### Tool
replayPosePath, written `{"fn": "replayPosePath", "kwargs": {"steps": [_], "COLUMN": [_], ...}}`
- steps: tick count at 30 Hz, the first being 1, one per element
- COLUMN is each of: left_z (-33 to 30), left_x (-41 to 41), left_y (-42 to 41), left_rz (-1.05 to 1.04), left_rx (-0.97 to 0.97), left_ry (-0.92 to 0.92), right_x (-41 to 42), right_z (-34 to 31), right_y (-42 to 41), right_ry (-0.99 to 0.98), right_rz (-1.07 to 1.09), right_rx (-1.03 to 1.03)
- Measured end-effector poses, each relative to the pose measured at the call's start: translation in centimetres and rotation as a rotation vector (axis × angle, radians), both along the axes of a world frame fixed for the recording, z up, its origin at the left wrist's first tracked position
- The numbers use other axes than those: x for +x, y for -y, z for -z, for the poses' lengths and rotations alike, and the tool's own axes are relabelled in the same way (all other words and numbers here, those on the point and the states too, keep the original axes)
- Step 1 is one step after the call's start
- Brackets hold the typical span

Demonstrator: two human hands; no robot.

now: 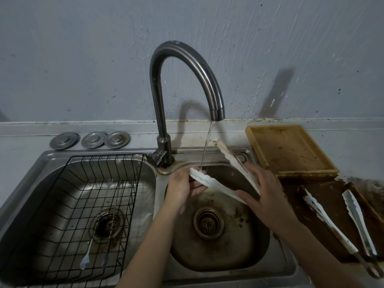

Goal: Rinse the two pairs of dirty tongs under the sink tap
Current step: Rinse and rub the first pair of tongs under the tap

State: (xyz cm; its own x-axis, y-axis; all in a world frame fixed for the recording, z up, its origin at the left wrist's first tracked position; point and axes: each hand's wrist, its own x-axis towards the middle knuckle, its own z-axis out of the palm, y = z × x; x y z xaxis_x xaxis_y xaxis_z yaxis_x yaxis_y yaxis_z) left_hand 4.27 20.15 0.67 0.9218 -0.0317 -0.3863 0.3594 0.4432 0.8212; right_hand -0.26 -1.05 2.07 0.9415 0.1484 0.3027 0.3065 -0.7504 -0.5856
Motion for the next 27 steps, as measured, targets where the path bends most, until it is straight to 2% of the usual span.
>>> {"fn": "replayPosePath", "kwargs": {"steps": [5, 12, 16, 20, 23, 27], "left_z": [0.6, 0.0, -0.8, -1.9, -2.6, -4.0], "left_x": [0.4, 0.5, 0.5, 0.4, 0.3, 0.2], "left_y": [-0.3, 0.4, 0.5, 0.4, 0.2, -0.2], "left_rz": [0.120, 0.047, -0.034, -0.034, 0.034, 0.079], "left_rx": [0.091, 0.178, 0.397, 0.440, 0.591, 0.643], "left_ry": [-0.058, -0.088, 0.042, 0.146, 0.205, 0.281], "right_x": [0.0, 0.2, 0.5, 0.6, 0.8, 0.9], "right_z": [0.4, 0.7, 1.7, 2.1, 2.5, 3.1], "right_y": [0.7, 0.7, 0.2, -0.4, -0.8, -1.1], "right_ry": [-0.009, -0.010, 0.040, 0.051, -0.016, -0.167], "right_rz": [0.111, 0.155, 0.109, 0.090, 0.094, 0.106], "right_rx": [0.021, -0.039, 0.053, 0.157, 0.269, 0.278]}}
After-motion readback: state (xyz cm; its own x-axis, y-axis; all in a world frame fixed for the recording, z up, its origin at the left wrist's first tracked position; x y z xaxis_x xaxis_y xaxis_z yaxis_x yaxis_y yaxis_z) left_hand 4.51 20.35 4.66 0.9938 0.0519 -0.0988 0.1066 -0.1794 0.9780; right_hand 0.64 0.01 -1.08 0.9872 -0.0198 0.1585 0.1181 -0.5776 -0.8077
